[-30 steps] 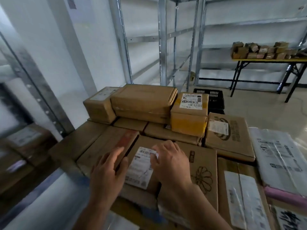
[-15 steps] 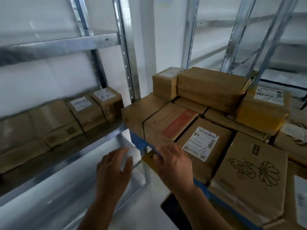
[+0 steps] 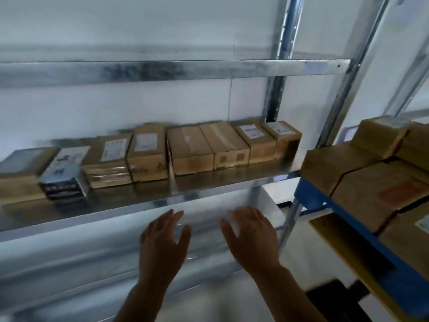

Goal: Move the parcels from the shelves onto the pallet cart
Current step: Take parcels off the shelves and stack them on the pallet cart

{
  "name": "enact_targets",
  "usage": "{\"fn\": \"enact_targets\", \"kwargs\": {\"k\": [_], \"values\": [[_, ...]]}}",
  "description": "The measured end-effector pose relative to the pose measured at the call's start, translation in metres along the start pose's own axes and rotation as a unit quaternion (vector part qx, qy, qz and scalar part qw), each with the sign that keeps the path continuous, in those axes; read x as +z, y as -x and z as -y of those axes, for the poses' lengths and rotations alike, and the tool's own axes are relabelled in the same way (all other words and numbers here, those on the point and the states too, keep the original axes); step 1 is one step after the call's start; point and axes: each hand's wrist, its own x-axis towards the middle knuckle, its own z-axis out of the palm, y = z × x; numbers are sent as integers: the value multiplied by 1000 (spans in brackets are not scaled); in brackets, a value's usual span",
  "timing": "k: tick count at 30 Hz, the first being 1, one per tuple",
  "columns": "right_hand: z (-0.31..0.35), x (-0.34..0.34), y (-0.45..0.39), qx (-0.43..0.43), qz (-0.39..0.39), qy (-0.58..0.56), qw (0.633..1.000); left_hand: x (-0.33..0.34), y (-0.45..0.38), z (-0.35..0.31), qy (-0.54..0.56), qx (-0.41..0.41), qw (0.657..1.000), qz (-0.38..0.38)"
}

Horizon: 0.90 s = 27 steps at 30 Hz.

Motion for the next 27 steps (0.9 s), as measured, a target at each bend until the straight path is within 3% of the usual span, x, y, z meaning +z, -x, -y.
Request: {"fn": "enact_targets", "kwargs": {"k": [5, 13, 17, 27], "values": [[82, 39, -1, -41, -9, -17, 999, -56, 14, 70, -14, -35, 999, -39], [187, 111, -3, -118, 50, -50, 990, -128, 40, 167, -46, -125, 987, -95], [224, 150, -8, -161, 124, -57, 977, -144, 52, 212, -60, -166, 979, -103], [307, 262, -61, -196, 168, -84, 963, -184, 6, 314, -88, -218, 967, -97]]}}
